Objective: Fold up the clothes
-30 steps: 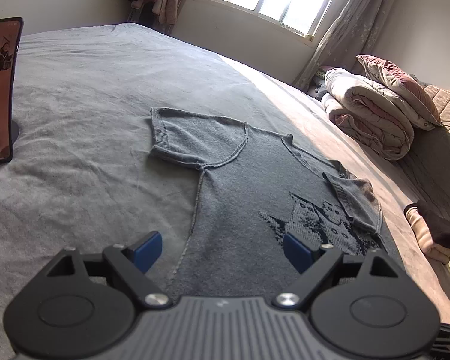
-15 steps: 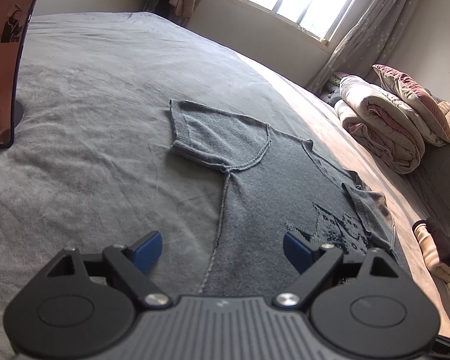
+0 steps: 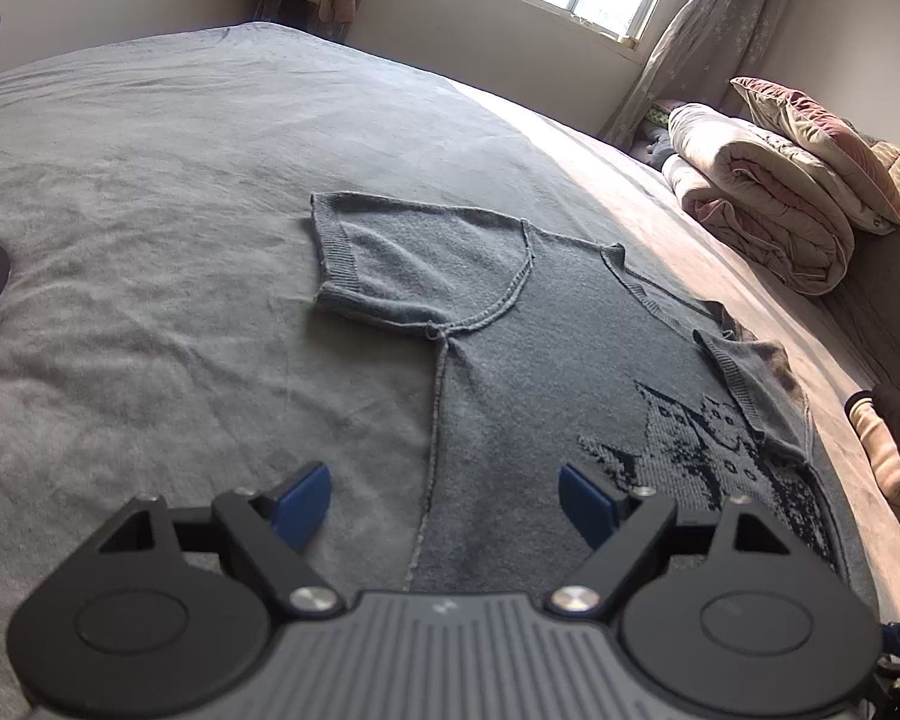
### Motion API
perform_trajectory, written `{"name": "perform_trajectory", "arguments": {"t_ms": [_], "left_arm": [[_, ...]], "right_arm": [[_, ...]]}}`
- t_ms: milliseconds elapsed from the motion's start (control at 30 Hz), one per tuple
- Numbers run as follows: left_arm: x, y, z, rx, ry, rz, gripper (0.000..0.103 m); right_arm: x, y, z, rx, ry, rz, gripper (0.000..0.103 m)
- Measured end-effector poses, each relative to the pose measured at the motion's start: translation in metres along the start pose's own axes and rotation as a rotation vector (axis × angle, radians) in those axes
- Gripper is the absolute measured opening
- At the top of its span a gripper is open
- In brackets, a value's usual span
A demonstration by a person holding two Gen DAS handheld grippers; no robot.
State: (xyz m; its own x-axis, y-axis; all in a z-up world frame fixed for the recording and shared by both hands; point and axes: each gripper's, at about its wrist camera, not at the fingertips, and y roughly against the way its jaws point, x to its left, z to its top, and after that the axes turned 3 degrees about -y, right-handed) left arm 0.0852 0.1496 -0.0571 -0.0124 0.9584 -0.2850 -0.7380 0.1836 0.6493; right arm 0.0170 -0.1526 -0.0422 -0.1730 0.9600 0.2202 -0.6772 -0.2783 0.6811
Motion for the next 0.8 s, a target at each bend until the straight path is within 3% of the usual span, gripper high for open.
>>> {"name": "perform_trajectory", "arguments": {"t_ms": [167, 333, 533, 800], "left_arm": [[0.021, -0.021, 0.024, -0.009, 0.129, -0.027, 0.079], [0.049, -0.046, 0.038, -0.096, 0.336, -0.073, 0.079], [0.049, -0.065, 0.054, -0.162, 0.325, -0.039, 0.079], [0.059, -0.084, 0.071, -0.207, 0.251, -0.054, 0.078]], "right_arm": [[-0.010, -0.001, 0.023, -0.005, -0.037, 0.018, 0.058], [-0.015, -0.014, 0.050, -0.024, -0.057, 0.076, 0.058], [-0.011, -0.051, 0.085, -0.050, -0.069, 0.134, 0.058], [-0.018, -0.086, 0.127, -0.132, -0.048, 0.105, 0.048]]}}
